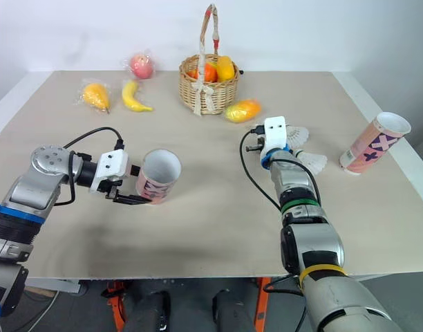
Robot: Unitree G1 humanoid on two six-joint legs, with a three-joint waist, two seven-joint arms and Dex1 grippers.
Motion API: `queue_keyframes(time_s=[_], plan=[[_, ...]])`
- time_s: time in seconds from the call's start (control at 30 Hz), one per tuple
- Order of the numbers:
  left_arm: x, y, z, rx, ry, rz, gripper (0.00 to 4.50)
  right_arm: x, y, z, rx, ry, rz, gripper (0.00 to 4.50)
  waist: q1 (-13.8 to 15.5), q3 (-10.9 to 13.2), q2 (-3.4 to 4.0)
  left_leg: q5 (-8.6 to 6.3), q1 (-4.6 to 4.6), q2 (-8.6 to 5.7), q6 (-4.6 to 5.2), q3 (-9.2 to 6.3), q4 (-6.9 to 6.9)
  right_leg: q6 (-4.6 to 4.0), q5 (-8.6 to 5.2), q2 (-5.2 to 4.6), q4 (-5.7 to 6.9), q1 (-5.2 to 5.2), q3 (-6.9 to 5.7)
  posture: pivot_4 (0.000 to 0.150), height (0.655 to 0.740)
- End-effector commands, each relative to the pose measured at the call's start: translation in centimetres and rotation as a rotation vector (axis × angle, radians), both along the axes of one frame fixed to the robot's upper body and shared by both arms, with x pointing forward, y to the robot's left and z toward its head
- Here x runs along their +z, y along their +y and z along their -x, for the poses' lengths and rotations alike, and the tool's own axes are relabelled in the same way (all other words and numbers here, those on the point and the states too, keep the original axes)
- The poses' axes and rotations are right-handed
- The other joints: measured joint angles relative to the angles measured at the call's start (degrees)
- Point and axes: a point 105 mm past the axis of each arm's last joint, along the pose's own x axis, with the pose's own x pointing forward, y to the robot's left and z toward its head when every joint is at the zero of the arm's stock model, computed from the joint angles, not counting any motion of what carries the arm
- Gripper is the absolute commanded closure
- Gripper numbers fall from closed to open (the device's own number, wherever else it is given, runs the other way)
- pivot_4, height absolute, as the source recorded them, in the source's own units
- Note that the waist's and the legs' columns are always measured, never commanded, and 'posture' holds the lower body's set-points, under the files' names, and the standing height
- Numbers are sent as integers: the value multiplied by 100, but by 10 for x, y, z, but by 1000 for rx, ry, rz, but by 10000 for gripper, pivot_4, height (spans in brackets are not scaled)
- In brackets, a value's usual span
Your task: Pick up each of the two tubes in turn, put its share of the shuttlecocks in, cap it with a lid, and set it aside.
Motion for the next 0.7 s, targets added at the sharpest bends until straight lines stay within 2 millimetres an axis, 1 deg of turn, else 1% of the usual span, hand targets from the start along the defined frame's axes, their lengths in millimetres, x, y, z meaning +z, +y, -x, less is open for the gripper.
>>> queue_keyframes(time_s=[0.03,0.1,0.13,0.2,0.23,0.27,0.33,0.4,0.47,0.53,0.6,0.7], plan=[[-9,2,4,-21,33,-35,12369,33,21,12,166,-132,16,44905,4,0,1,0,0,0,0,-1,0,0,0,0,2,0,-1,1500,7400],[-11,3,4,-25,42,-42,12369,46,27,24,235,-183,41,44905,17,-1,1,0,-1,0,0,-3,-1,1,0,-1,2,1,-3,1500,7400],[-11,2,5,-29,49,-40,12369,57,29,33,280,-222,71,44905,16,-1,2,0,-2,-1,0,-3,0,1,-1,-1,2,1,-3,1500,7400],[-12,2,4,-35,55,-40,12369,85,40,69,451,-340,202,44905,39,0,9,0,-5,-3,0,-5,1,3,-2,-4,3,0,-6,1500,7400],[-13,1,4,-37,57,-42,12369,93,45,88,544,-379,270,44905,56,3,14,0,-4,-4,0,-4,2,5,-3,-6,3,0,-6,1500,7400],[-13,1,4,-40,59,-43,12369,96,49,109,640,-397,349,44905,87,2,23,-1,-10,-6,0,-6,3,6,-4,-8,2,0,-7,1500,7400],[-13,1,3,-43,64,-48,12369,98,52,141,777,-394,489,44905,84,0,22,-5,-4,-10,6,-5,5,14,-13,-13,1,5,-9,1500,7400],[-13,-1,3,-50,73,-52,12369,105,58,165,878,-395,573,44905,79,-3,25,-6,5,-8,6,-5,6,17,-15,-9,0,12,-9,1500,7400],[-12,-2,3,-54,78,-51,12369,110,64,177,933,-401,600,44905,55,-4,24,-6,9,-4,6,-6,7,20,-17,-3,0,15,-9,1500,7400],[-10,-5,2,-61,81,-49,12369,112,78,186,1007,-423,674,44905,48,-4,25,-4,19,6,6,-8,16,28,-17,7,1,23,-10,1500,7400],[-8,-8,1,-69,83,-46,12369,111,92,187,1049,-444,768,44905,37,-4,25,8,26,6,15,-6,17,31,-7,8,3,25,-8,1500,7400],[-6,-11,0,-77,83,-44,12369,108,106,182,1086,-461,852,44905,31,-4,24,17,31,7,23,-3,18,31,1,7,3,27,-7,1500,7400]])
